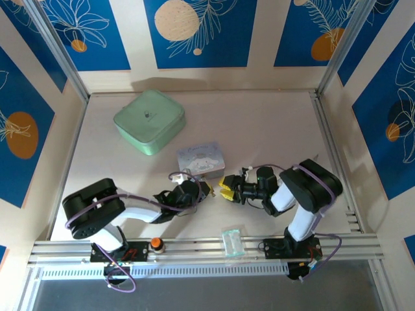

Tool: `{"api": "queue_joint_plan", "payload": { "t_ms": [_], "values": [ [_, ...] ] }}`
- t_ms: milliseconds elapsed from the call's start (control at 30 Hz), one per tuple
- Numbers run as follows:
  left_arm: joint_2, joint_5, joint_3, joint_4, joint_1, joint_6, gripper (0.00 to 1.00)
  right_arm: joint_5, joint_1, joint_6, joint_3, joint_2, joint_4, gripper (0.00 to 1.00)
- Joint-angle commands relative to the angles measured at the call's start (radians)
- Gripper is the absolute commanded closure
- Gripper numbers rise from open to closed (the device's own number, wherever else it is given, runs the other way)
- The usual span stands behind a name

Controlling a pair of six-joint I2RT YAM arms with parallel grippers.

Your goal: Unlock the padlock with the key

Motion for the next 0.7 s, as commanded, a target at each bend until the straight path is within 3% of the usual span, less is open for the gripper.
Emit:
{"api": "queue_joint_plan", "payload": {
  "t_ms": [0, 100, 200, 367, 533, 667],
  "values": [
    [-0.038, -0.009, 0.034, -0.084, 0.010, 0.052, 1.00, 0.076, 0.026, -0.188, 0.062, -0.179, -0.451, 0.43],
    [-0.029, 0.007, 0.036, -0.083, 0.010, 0.053, 1.00, 0.315, 0.101, -0.387, 0.225, -0.399, -1.054, 0.06],
    [-0.017, 0.020, 0.038, -0.069, 0.011, 0.054, 1.00, 0.522, 0.180, -0.564, 0.324, -0.518, -1.308, 0.04],
    [-0.032, 0.047, 0.050, -0.080, 0.022, 0.076, 1.00, 0.679, 0.215, -0.795, 0.406, -0.533, -1.472, 0.01],
    [-0.060, 0.082, 0.056, -0.123, 0.035, 0.079, 1.00, 0.936, 0.370, -1.089, 0.454, -0.527, -1.528, 0.00],
    [-0.083, 0.097, 0.050, -0.130, 0.042, 0.068, 1.00, 0.814, 0.374, -1.172, 0.426, -0.547, -1.434, 0.07]
  ]
}}
